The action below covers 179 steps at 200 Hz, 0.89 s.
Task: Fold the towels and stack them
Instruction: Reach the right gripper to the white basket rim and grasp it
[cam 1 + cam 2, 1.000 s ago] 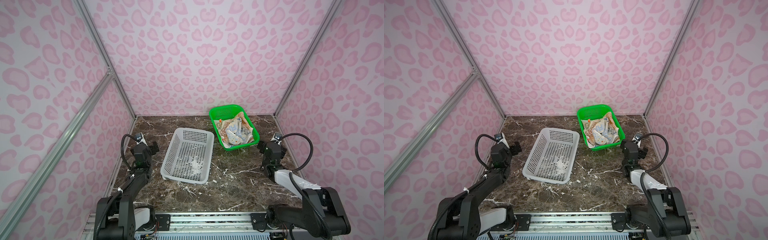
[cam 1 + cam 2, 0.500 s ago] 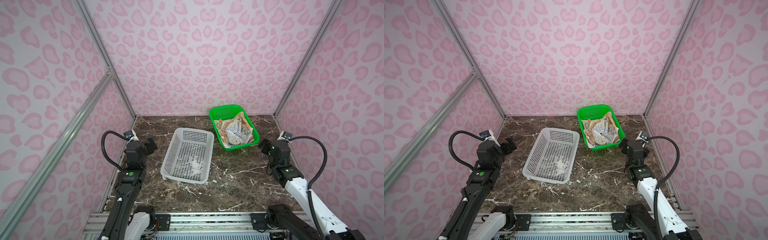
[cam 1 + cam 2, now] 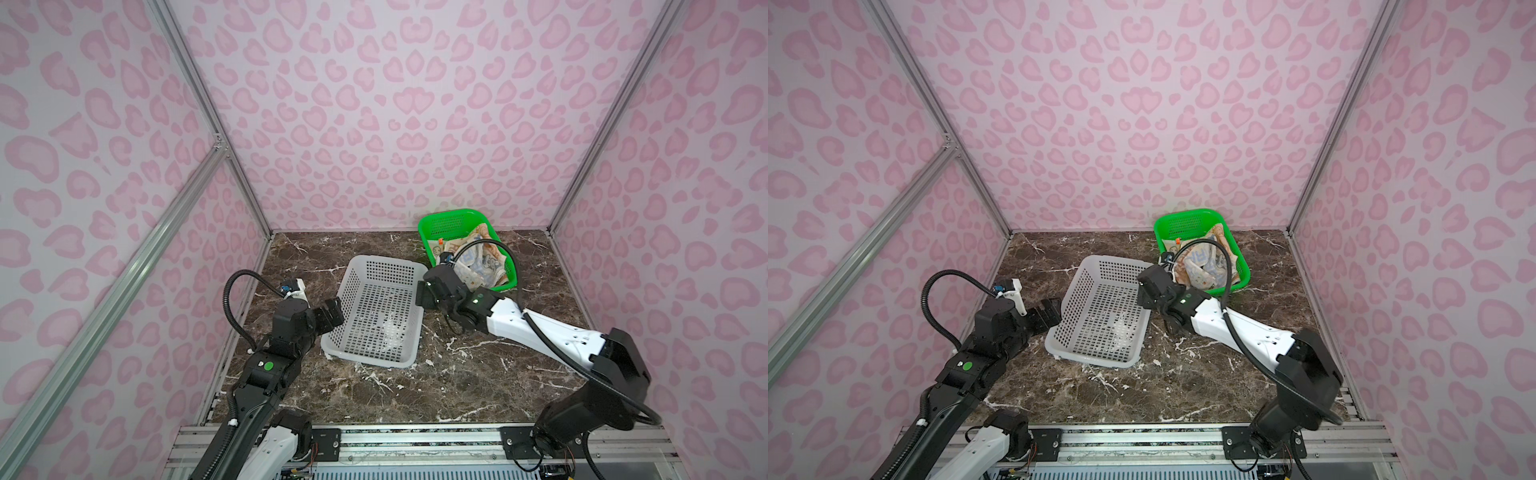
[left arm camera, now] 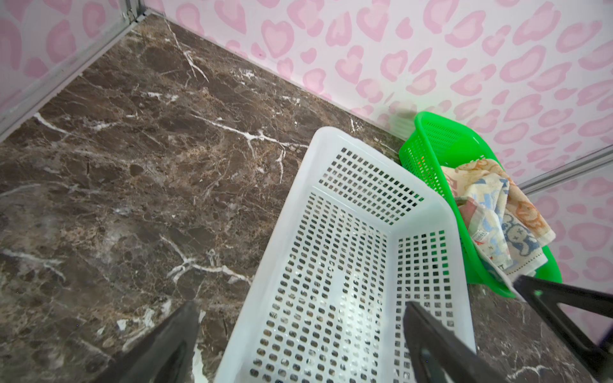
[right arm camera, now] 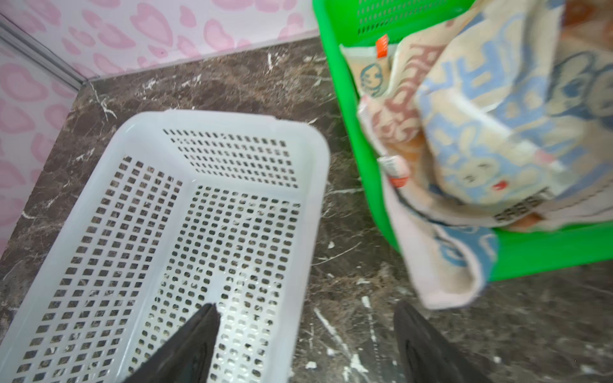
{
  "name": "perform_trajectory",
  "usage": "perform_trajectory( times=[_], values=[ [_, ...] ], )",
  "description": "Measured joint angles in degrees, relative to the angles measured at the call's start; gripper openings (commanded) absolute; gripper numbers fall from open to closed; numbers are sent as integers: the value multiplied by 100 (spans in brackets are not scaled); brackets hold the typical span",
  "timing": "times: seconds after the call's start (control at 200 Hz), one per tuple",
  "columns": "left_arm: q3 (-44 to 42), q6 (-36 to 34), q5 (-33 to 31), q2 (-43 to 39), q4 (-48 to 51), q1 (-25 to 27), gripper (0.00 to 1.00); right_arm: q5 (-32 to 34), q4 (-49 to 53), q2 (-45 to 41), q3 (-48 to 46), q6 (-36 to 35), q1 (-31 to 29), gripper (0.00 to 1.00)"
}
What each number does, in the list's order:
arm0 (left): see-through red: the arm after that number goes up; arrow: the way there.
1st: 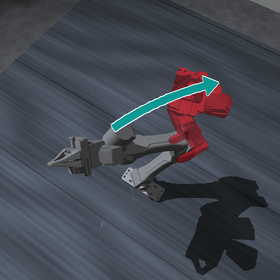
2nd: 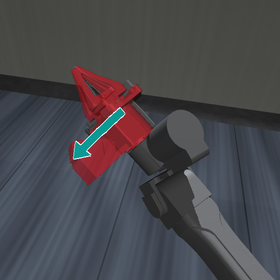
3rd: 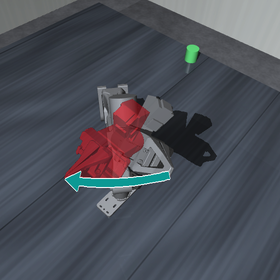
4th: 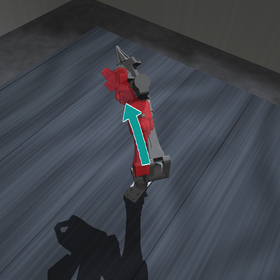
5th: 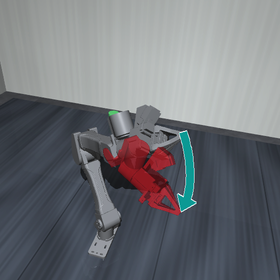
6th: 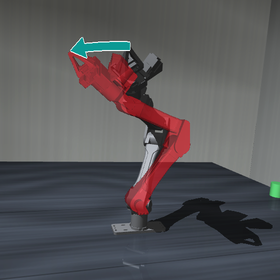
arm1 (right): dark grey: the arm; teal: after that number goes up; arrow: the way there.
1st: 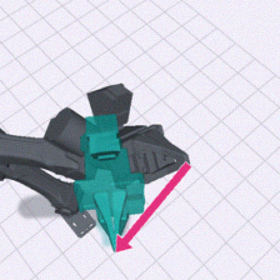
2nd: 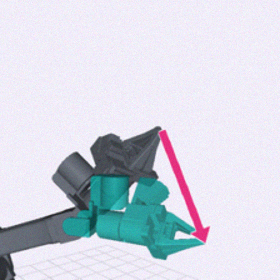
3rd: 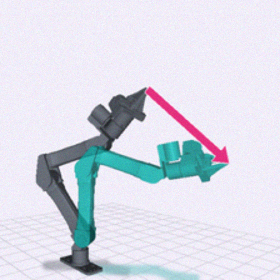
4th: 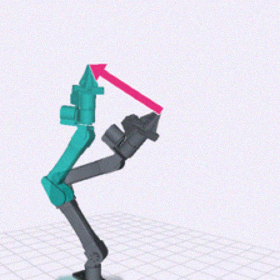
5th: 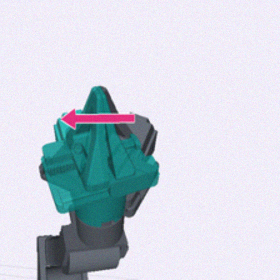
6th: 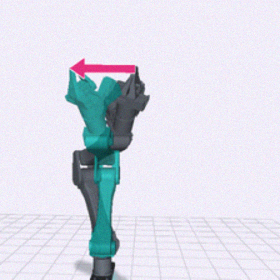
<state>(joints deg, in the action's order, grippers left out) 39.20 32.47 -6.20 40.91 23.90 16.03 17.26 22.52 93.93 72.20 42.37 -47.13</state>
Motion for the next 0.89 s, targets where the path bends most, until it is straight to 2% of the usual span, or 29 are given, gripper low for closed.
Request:
perform_trajectory(
  times=[0.1, 0.225, 0.445, 0.59, 0.63, 0.665, 0.895],
  values=[
    [0, 46, 44, -160, 240, 0, 97, -168, 219, 560, 306, 260, -81, 66],
    [-9, 101, 85, -358, 461, 0, 97, -269, 413, 817, 315, 509, -87, 59],
    [-26, 308, 160, -256, 647, 0, 97, -629, 398, 1193, 302, 800, -173, 28],
    [-20, 457, 15, -173, 769, 0, 97, -723, 428, 1679, 933, 1032, -341, 7],
    [-17, 503, 0, -160, 780, 0, 97, -929, 459, 1834, 1233, 962, -365, 2],
    [-17, 522, -15, -151, 796, 0, 97, -1005, 444, 1974, 1502, 1001, -389, 0],
    [68, 597, -136, -63, 1064, -7, 97, -1034, 739, 2806, 2953, 1189, -356, 0]
  ],
)
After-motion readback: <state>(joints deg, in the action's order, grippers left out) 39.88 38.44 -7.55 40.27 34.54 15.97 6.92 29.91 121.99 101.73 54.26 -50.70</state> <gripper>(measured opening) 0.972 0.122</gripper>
